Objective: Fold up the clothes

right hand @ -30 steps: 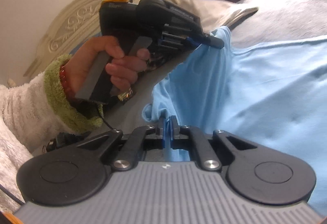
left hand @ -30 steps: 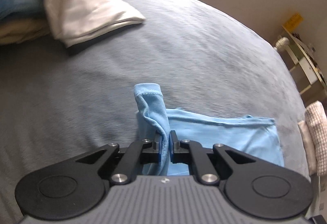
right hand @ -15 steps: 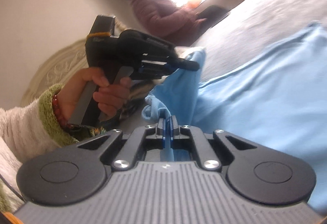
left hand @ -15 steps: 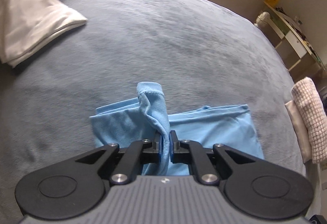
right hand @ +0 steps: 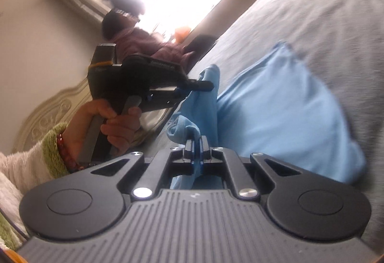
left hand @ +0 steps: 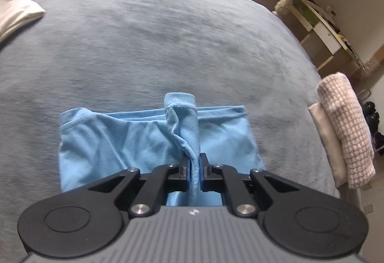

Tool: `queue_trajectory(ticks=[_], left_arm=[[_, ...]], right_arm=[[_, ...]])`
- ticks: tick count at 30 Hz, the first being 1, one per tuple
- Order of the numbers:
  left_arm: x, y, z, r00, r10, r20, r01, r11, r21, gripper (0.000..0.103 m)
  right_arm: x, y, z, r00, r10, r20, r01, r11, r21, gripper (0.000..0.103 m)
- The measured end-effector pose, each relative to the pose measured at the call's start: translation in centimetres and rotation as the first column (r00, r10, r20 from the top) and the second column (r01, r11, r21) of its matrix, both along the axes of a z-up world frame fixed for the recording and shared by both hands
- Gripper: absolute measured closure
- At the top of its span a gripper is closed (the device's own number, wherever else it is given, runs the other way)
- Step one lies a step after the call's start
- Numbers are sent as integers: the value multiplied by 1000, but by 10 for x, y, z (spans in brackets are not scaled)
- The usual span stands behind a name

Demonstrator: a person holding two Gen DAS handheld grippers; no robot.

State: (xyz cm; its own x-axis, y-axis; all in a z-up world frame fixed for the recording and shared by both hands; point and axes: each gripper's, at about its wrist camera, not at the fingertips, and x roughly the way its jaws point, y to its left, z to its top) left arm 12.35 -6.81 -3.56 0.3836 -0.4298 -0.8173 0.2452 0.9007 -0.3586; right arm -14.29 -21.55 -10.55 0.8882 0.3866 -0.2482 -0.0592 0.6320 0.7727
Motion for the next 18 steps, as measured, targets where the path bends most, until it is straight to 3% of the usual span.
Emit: queue_trajectory(ticks=[4,6,7,8,13,18], left_arm=[[0,-22,-9,999,-52,-5,52,999,-15,91],[0,-31,-16,996,-82,-20,82,996,-21,73],[-1,-33,-19,996,-89,-28,88,996,-16,55],[-3,-34,-21,995,-92,-29,92,996,-11,44],[-19,-21,-9,985,-155,79,155,988,6,43],[-60,2,13,929,-309,204,297,951,88,41]], right_arm=[[-11,-14,-13,998,-60,-33,61,998,25,101],[-12,-17,-23,994,-85,-65,88,995,43,101],[-13,-20,-31,991,-97,-89,103,993,64,101],[-13,-21,-37,988,-108,-107,117,989,87,101],[-12,-27,-63,970,-140,-197,174,970,169,100],[-9,-30,-66,952,-159,-261,213,958,191,97]])
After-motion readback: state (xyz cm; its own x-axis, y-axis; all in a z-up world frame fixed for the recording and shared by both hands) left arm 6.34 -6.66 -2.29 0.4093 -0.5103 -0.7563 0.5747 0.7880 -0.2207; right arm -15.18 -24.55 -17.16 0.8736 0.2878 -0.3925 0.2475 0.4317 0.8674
